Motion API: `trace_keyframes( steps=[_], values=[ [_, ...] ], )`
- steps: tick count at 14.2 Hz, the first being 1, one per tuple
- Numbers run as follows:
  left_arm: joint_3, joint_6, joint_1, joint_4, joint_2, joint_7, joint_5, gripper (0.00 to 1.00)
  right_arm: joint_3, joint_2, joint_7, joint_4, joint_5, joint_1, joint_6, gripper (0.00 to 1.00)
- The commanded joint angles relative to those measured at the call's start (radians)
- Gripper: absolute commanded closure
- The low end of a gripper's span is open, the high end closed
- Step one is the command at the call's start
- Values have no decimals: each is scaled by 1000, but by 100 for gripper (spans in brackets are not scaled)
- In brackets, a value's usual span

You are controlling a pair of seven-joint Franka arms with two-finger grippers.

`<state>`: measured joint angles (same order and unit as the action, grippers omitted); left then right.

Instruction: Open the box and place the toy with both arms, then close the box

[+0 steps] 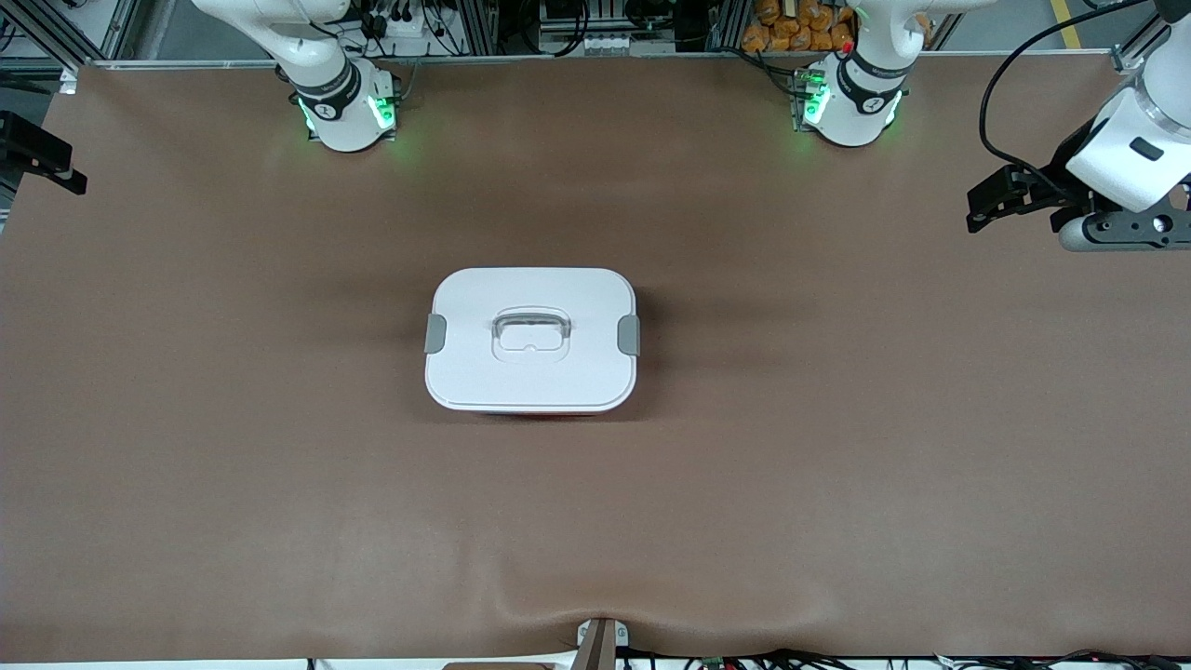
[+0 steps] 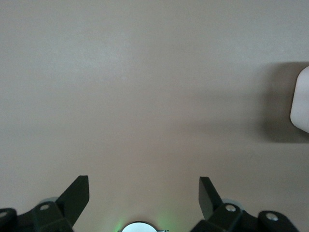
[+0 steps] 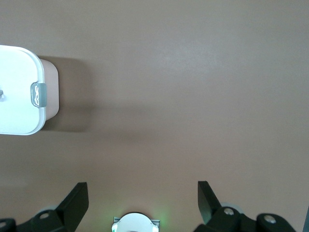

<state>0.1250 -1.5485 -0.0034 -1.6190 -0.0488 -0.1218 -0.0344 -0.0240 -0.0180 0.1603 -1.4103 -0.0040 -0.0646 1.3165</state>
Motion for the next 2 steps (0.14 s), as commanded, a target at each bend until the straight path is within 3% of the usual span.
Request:
trace_keyframes(
  steps=[1,2],
  values=[
    [5,-2,8,-1,-9,-13,16,0,10,-5,5,-4,-1,-18,-5,0],
    [5,-2,10,-2,-9,-13,16,0,10,-5,5,-4,-1,-18,-5,0]
  ],
)
